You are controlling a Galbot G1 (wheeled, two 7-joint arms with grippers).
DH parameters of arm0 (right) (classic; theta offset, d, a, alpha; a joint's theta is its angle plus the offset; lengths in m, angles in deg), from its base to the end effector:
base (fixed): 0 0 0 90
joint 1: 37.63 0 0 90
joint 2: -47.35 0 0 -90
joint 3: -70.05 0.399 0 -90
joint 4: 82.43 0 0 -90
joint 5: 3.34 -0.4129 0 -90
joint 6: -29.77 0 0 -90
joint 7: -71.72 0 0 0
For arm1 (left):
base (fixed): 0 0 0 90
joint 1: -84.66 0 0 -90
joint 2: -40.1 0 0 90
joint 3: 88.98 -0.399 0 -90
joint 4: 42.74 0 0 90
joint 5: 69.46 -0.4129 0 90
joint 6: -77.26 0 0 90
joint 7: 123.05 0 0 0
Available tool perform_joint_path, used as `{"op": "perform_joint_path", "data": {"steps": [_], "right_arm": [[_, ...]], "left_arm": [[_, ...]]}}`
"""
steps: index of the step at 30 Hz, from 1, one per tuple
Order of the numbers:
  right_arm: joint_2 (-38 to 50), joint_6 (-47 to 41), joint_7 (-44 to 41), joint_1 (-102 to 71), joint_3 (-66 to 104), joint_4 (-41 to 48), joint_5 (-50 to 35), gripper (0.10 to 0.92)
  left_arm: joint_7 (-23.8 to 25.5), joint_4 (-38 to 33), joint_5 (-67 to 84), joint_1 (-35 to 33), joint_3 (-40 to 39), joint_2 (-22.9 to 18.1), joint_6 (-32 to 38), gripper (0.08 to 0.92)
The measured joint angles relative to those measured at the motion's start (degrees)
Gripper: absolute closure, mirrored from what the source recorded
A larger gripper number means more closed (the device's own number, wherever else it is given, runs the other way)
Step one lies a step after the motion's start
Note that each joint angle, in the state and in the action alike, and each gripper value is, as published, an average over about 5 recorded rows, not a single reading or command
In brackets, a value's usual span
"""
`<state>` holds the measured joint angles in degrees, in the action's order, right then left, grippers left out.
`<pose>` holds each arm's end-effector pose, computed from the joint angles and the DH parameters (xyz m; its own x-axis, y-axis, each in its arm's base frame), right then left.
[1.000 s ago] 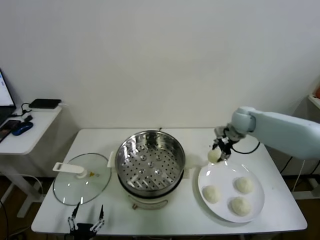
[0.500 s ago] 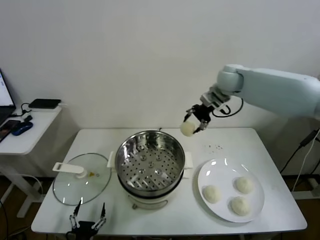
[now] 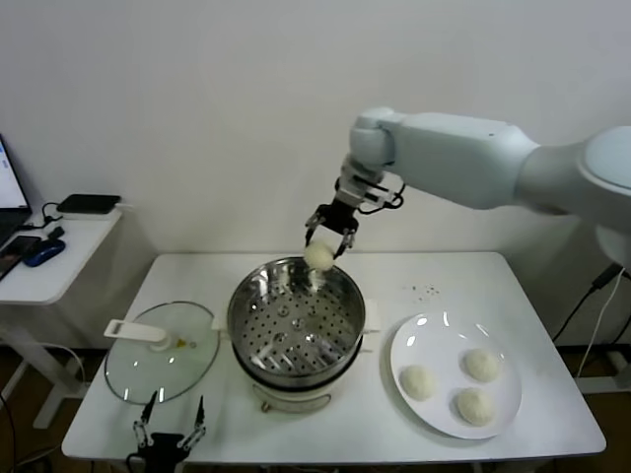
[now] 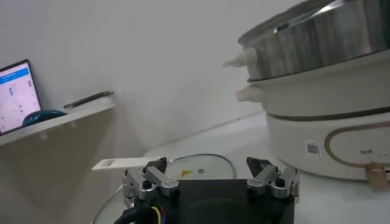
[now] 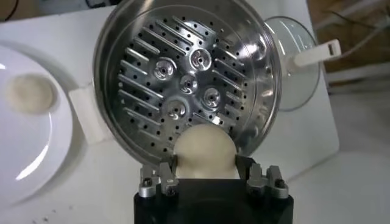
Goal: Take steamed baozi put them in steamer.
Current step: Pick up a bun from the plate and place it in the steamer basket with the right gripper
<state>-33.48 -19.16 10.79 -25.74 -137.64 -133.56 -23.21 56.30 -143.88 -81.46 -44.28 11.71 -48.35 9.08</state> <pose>0.7109 0.1761 -0.0030 -0.0056 -0.2871 0.9579 -0.2208 -0.9339 -0.2812 0.1104 0.0838 -0.4968 -0.9914 -0.0762 0.1061 -0.0387 0.9471 0.3187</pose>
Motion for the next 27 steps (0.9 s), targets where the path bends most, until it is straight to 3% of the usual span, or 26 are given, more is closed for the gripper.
{"op": "perform_joint_path", "data": {"steps": [12, 27], "right_arm": [[-6.01, 5.70, -2.66, -6.06, 1.20, 6.74, 3.31, 0.381], [-10.92, 6.13, -4.88, -11.08, 3.31, 14.25, 6.12, 0.374]], "left_arm": [[0.01, 0.09, 0.27, 0.18, 0.10, -0.22, 0.04, 0.177], [-0.01, 0.36, 0.37, 0.33, 0.26, -0.34, 0.14, 0.177]]}}
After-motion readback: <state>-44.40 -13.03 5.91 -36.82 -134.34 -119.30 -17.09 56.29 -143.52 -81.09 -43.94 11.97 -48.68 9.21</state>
